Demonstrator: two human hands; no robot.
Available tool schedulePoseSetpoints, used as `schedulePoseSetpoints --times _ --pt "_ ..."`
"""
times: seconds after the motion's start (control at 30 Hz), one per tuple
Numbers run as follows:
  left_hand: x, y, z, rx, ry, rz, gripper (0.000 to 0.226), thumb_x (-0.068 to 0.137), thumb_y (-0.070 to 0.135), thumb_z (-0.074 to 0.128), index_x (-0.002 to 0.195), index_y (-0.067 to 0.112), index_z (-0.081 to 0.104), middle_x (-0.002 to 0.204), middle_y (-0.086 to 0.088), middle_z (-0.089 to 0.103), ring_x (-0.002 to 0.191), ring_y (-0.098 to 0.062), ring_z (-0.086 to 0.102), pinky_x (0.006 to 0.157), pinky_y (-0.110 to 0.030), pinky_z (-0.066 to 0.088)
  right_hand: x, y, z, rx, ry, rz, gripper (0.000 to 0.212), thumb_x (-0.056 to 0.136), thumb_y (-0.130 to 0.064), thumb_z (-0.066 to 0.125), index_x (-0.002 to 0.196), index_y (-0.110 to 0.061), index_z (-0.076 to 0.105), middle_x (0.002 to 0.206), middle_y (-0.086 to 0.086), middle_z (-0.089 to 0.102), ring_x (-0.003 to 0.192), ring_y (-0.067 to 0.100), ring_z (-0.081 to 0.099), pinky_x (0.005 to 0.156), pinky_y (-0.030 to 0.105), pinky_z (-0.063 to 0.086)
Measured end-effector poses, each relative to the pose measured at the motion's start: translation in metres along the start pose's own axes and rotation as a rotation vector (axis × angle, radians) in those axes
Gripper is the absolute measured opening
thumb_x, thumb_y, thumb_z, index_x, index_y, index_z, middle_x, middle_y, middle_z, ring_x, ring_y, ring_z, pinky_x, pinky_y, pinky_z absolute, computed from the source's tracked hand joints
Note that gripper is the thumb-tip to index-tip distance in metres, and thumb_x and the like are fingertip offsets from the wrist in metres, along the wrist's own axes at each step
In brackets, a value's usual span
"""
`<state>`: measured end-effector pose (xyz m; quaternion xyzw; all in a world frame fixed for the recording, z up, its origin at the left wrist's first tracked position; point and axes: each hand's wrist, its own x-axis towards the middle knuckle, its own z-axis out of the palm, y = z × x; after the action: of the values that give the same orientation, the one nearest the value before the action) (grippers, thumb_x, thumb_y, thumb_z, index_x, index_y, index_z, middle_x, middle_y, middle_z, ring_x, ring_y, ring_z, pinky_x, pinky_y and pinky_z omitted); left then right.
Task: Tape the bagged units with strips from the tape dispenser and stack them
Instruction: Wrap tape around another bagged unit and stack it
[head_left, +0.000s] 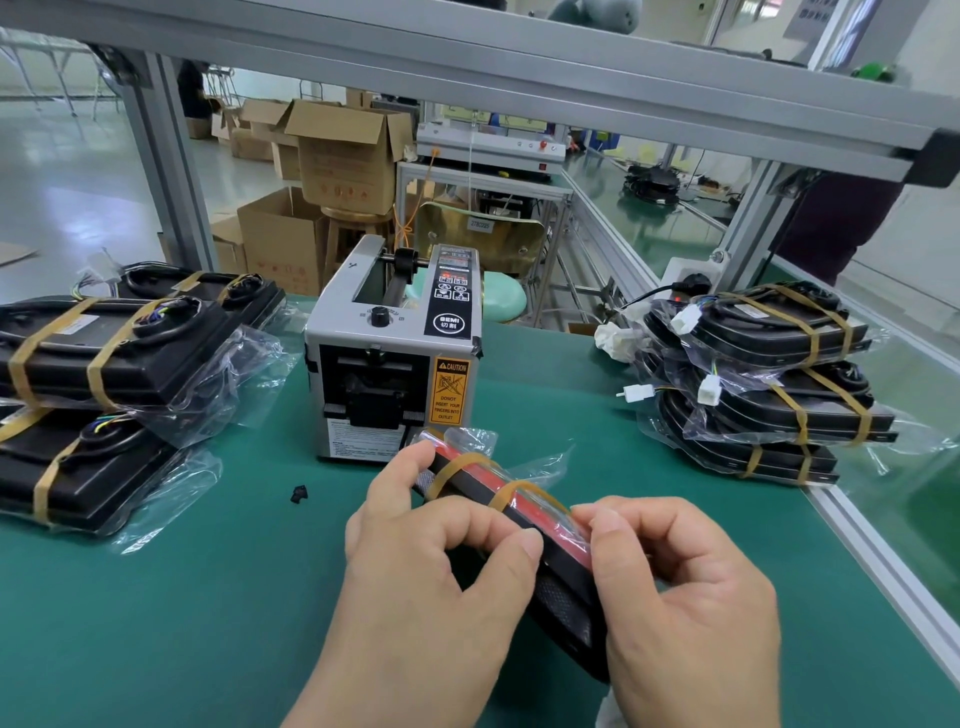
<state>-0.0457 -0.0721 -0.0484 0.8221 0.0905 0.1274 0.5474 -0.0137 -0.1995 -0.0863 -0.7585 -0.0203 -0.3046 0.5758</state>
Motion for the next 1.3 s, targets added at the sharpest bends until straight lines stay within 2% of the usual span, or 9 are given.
schedulePoseSetpoints --times 0.23,0.6,0.73,0.83,0.9,1.0,1.07,1.2,1.3 --pt "0.0 -0.004 0.001 -0.002 0.006 0.005 0.009 0.062 0.048 0.065 0.071 0.051 0.066 0.139 0.034 0.024 0.134 0.005 0.023 0.088 -0.01 0.023 0.001 0.0 0.0 -0.016 0.006 0.0 0.022 0.072 -0.044 0.059 0.085 -0.031 0.07 0.08 -0.01 0.072 0.068 0.016 0.066 0.067 0.04 0.056" --pt "0.004 -0.007 0.004 -0.01 0.003 0.012 0.015 0.054 0.054 0.063 0.067 0.047 0.066 0.133 0.037 0.025 0.131 0.006 0.026 0.093 -0.018 0.021 0.001 0.0 0.001 -0.024 0.009 -0.001 0.023 0.072 -0.045 0.058 0.086 -0.031 0.07 0.081 -0.011 0.071 0.067 0.015 0.066 0.06 0.037 0.055" --pt "0.009 -0.014 0.004 -0.03 0.067 0.001 0.041 0.044 0.056 0.07 0.07 0.027 0.061 0.124 0.04 0.032 0.121 0.001 0.036 0.078 0.006 0.022 -0.001 0.0 0.001 -0.015 0.014 0.019 0.023 0.071 -0.044 0.059 0.084 -0.029 0.07 0.08 -0.011 0.072 0.067 0.016 0.066 0.063 0.037 0.056" --pt "0.013 -0.017 0.002 0.003 0.062 -0.002 0.056 0.042 0.065 0.073 0.085 0.038 0.051 0.126 0.032 0.031 0.121 0.0 0.034 0.081 0.0 0.026 0.0 0.001 0.0 -0.005 0.019 0.033 0.022 0.07 -0.043 0.06 0.084 -0.029 0.07 0.08 -0.011 0.072 0.066 0.016 0.067 0.06 0.036 0.057" --pt "0.021 -0.017 0.001 -0.051 0.05 -0.039 0.062 0.041 0.061 0.077 0.093 0.044 0.048 0.123 0.026 0.038 0.112 0.007 0.04 0.08 -0.006 0.031 0.002 0.002 0.0 0.027 0.031 0.063 0.022 0.07 -0.043 0.061 0.083 -0.028 0.071 0.078 -0.008 0.072 0.064 0.017 0.067 0.063 0.038 0.057" --pt "0.035 -0.018 0.003 -0.314 0.003 -0.11 0.053 0.056 0.034 0.089 0.097 0.037 0.055 0.09 0.018 0.063 0.077 0.02 0.053 0.057 0.001 0.038 0.005 0.002 -0.001 0.069 0.038 0.11 0.024 0.067 -0.042 0.062 0.081 -0.026 0.072 0.076 -0.005 0.072 0.064 0.019 0.067 0.067 0.038 0.056" --pt "0.041 -0.018 0.004 -0.358 -0.036 -0.1 0.043 0.063 0.027 0.085 0.096 0.035 0.057 0.083 0.014 0.068 0.07 0.015 0.057 0.055 0.0 0.039 0.008 0.0 -0.005 0.074 0.021 0.15 0.023 0.066 -0.042 0.062 0.078 -0.026 0.072 0.075 -0.007 0.072 0.065 0.015 0.067 0.061 0.028 0.055" --pt "0.039 -0.014 0.007 -0.079 -0.026 0.029 0.049 0.06 0.057 0.071 0.102 0.047 0.049 0.115 0.02 0.05 0.101 0.011 0.047 0.075 -0.002 0.036 0.019 -0.003 -0.014 0.105 -0.044 0.229 0.006 0.074 -0.025 0.067 0.07 -0.024 0.072 0.068 -0.006 0.072 0.058 0.008 0.064 0.055 0.017 0.049" --pt "0.032 -0.003 0.007 0.121 0.07 0.348 0.047 0.067 0.062 0.056 0.111 0.052 0.046 0.133 0.017 0.035 0.128 -0.001 0.032 0.101 -0.006 0.023 0.021 -0.007 -0.016 0.163 -0.045 0.271 0.006 0.07 -0.02 0.066 0.067 -0.019 0.072 0.064 0.002 0.07 0.054 0.01 0.06 0.05 0.018 0.048"
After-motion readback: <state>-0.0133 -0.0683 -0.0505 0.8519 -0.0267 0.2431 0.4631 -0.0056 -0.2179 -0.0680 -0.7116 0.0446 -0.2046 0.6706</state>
